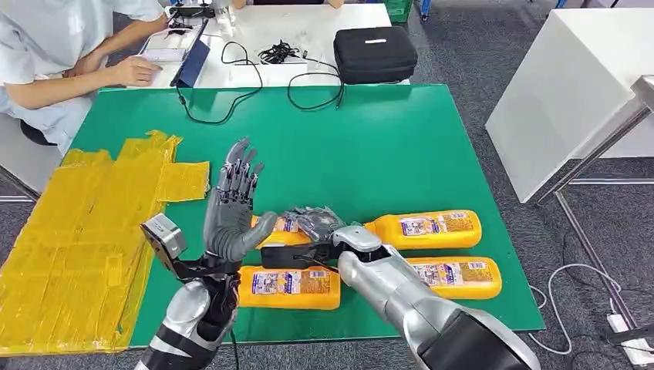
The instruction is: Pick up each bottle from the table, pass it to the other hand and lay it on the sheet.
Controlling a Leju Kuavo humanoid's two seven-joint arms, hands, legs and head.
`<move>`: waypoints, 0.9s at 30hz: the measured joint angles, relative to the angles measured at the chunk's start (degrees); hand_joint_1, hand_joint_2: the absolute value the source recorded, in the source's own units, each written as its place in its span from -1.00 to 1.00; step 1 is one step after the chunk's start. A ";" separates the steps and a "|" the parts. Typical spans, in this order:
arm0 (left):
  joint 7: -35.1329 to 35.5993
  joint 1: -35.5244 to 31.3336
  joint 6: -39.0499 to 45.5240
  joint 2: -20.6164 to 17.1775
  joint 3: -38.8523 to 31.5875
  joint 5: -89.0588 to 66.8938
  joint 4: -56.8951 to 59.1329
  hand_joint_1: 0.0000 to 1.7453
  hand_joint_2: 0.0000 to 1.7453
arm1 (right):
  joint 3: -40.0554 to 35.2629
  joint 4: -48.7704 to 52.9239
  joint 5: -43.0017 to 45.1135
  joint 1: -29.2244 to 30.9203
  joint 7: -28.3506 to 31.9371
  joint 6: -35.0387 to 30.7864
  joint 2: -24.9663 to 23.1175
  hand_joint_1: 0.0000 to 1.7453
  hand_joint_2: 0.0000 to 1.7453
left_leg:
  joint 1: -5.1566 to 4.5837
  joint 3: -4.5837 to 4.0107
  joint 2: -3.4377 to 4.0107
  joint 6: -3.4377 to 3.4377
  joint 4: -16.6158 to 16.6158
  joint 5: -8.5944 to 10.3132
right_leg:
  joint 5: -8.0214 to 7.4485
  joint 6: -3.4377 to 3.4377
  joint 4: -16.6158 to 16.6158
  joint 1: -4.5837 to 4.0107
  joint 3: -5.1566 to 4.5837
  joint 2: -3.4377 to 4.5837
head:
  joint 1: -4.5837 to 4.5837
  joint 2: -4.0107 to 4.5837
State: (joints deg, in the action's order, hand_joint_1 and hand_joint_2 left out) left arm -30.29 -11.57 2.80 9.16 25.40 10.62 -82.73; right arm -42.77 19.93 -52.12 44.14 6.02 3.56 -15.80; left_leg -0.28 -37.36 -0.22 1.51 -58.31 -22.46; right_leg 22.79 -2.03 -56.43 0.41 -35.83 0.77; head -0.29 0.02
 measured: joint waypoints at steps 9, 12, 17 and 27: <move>0.02 -0.30 0.02 0.28 0.09 0.09 0.72 -1.00 1.00 | -2.49 -0.07 -3.28 0.01 -3.96 -0.79 -0.57 1.00 1.00 | 0.01 0.18 -0.01 -0.01 0.00 -0.01 | 0.01 0.02 0.01 0.00 0.15 -0.01 | 0.00 0.00; 0.02 -0.40 0.04 0.35 0.11 0.15 0.92 -1.00 1.00 | -3.33 -0.11 -4.38 0.04 -5.10 -0.81 -0.72 1.00 1.00 | 0.00 0.26 -0.01 -0.01 0.00 -0.01 | 0.02 0.02 0.01 0.00 0.24 0.00 | 0.00 0.00; 0.15 -0.50 0.30 0.48 0.09 0.15 1.18 -1.00 1.00 | -4.31 -0.17 -5.45 0.01 -6.91 -2.06 -0.85 1.00 1.00 | 0.00 0.38 -0.01 -0.01 0.00 -0.01 | 0.02 0.03 0.02 0.00 0.36 0.00 | -0.02 0.00; 0.22 -0.34 1.38 0.48 0.07 -0.28 1.18 -1.00 1.00 | -4.42 -0.44 -5.93 -0.66 -10.32 -14.52 -0.20 1.00 1.00 | 0.00 0.34 -0.03 -0.02 0.00 0.02 | -0.02 0.00 0.00 0.00 0.36 -0.01 | -0.02 0.00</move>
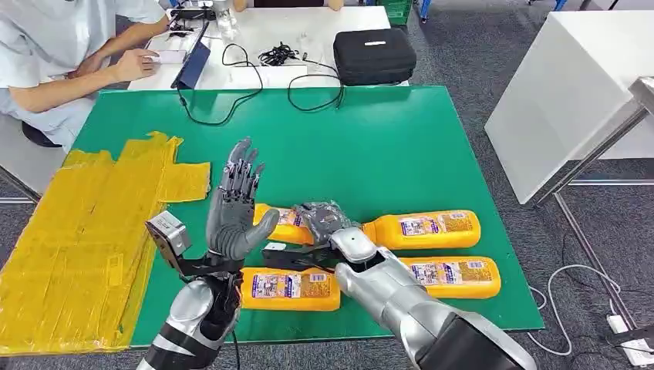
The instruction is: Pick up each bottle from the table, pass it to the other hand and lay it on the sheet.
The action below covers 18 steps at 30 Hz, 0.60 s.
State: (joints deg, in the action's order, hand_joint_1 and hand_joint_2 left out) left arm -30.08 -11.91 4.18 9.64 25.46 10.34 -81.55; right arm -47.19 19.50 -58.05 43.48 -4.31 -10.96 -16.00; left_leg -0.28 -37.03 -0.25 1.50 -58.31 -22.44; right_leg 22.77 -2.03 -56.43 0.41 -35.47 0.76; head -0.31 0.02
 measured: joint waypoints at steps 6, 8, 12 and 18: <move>0.02 0.56 0.44 -0.02 -0.09 -0.15 0.00 -1.00 1.00 | 0.02 0.00 -0.28 -0.08 -0.48 -3.10 0.66 1.00 1.00 | 0.00 -0.12 0.00 -0.01 0.00 -0.02 | 0.02 0.00 0.00 0.00 -0.12 0.00 | 0.00 0.00; 0.02 0.62 0.44 -0.02 -0.13 -0.15 0.00 -1.00 1.00 | 0.02 0.00 -0.35 -0.11 -0.48 -3.10 0.72 1.00 1.00 | 0.01 -0.16 -0.01 -0.02 0.00 -0.02 | 0.02 0.00 0.00 -0.01 -0.17 0.00 | 0.00 0.00; 0.02 0.66 0.44 -0.02 -0.18 -0.15 0.00 -1.00 1.00 | 0.02 0.00 -0.41 -0.13 -0.48 -3.12 0.79 1.00 1.00 | 0.01 -0.21 0.00 -0.02 0.00 -0.02 | 0.02 0.01 0.00 -0.01 -0.21 0.00 | 0.00 0.00; 0.02 0.71 0.44 -0.02 -0.17 -0.15 0.00 -1.00 1.00 | 0.02 0.00 -0.41 -0.16 -0.48 -3.12 0.83 1.00 1.00 | 0.00 -0.24 -0.01 -0.02 0.00 -0.02 | 0.02 0.01 0.00 0.00 -0.22 0.00 | 0.00 0.00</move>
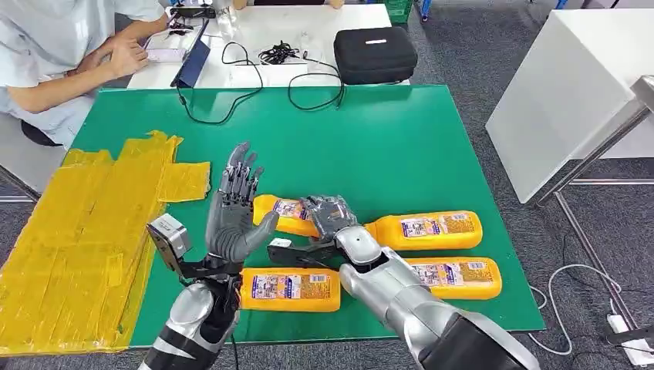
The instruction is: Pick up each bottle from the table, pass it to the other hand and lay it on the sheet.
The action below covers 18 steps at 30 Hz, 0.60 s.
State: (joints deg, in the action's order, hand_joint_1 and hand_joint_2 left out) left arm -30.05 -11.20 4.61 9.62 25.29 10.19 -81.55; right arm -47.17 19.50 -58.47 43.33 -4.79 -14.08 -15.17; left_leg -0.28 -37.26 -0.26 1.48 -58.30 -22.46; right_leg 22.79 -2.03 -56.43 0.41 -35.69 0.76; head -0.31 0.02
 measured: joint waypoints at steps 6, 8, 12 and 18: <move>0.00 0.29 0.28 0.00 -0.02 -0.66 -0.15 -1.00 1.00 | 0.81 0.18 0.39 -0.11 0.15 -6.07 0.15 1.00 1.00 | 0.00 -0.04 0.00 0.00 0.00 0.00 | 0.00 0.00 0.00 0.00 -0.03 0.00 | 0.00 0.00; 0.00 0.88 0.76 0.00 -0.11 -1.09 -0.74 -1.00 1.00 | 2.18 1.09 1.13 -0.19 1.24 -10.96 0.46 1.00 1.00 | 0.00 -0.04 0.00 0.00 0.00 0.00 | 0.00 0.00 0.00 0.00 -0.03 0.00 | 0.00 0.00; -0.02 2.09 1.18 -0.02 -0.76 -1.71 -1.88 -1.00 1.00 | 6.11 4.02 2.71 -0.92 4.37 -18.11 1.16 1.00 1.00 | 0.00 -0.05 0.00 0.00 0.00 0.00 | 0.00 0.00 0.00 0.00 -0.05 0.00 | 0.00 0.00; -0.46 4.44 2.86 -0.31 -1.25 -3.72 -3.83 -1.00 1.00 | 17.89 17.00 15.47 -8.65 22.88 -25.05 1.51 1.00 1.00 | 0.02 -0.11 -0.05 0.00 0.00 -0.02 | 0.03 0.00 0.00 -0.02 -0.07 -0.04 | -0.02 0.00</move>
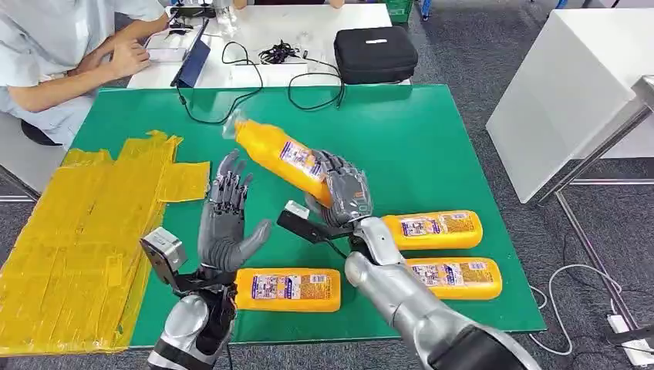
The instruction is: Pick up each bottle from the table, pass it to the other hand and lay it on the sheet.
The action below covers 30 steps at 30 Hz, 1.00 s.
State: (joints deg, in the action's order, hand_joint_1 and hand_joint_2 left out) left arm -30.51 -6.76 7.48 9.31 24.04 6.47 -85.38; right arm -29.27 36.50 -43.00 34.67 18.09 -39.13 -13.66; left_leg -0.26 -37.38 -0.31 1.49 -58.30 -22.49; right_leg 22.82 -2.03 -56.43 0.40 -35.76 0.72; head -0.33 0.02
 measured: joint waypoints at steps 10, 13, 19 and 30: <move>0.13 2.11 0.57 -0.76 -0.81 -1.81 -2.60 -1.00 1.00 | 11.70 28.64 13.45 -13.31 7.63 -0.04 0.70 1.00 1.00 | -0.02 -0.13 -0.16 -0.02 0.00 -0.03 | 0.02 0.00 0.02 0.01 -0.11 -0.20 | 0.02 0.00; 0.20 2.40 0.92 -0.79 -0.81 -2.14 -2.93 -1.00 1.00 | 12.97 32.42 16.21 -15.10 8.77 -0.02 0.74 1.00 1.00 | -0.01 -0.12 -0.17 -0.02 0.00 -0.03 | 0.02 0.00 0.02 0.01 -0.12 -0.21 | 0.02 0.00; 2.25 2.16 0.72 -1.57 -1.29 -2.01 -3.71 -1.00 1.00 | 14.06 41.22 32.04 -21.07 12.37 5.96 1.35 1.00 1.00 | -0.01 -0.13 -0.16 -0.04 0.00 -0.05 | 0.03 0.00 0.01 0.01 -0.14 -0.20 | 0.02 0.00; 3.52 0.30 -1.38 -2.69 -1.73 -0.32 -4.74 -1.00 1.00 | 12.84 43.74 31.46 -24.52 13.07 15.66 2.86 1.00 1.00 | 0.00 -0.13 -0.12 -0.04 0.01 -0.05 | 0.02 0.00 0.01 0.01 -0.13 -0.20 | 0.02 0.00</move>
State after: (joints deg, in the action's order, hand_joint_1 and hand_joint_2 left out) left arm -26.99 -6.46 6.10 6.62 22.32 6.14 -90.12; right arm -16.44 80.24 -11.54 10.16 31.17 -23.47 -10.80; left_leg -0.26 -37.51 -0.43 1.44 -58.30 -22.53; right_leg 22.85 -2.02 -56.42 0.40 -35.89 0.52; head -0.31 0.02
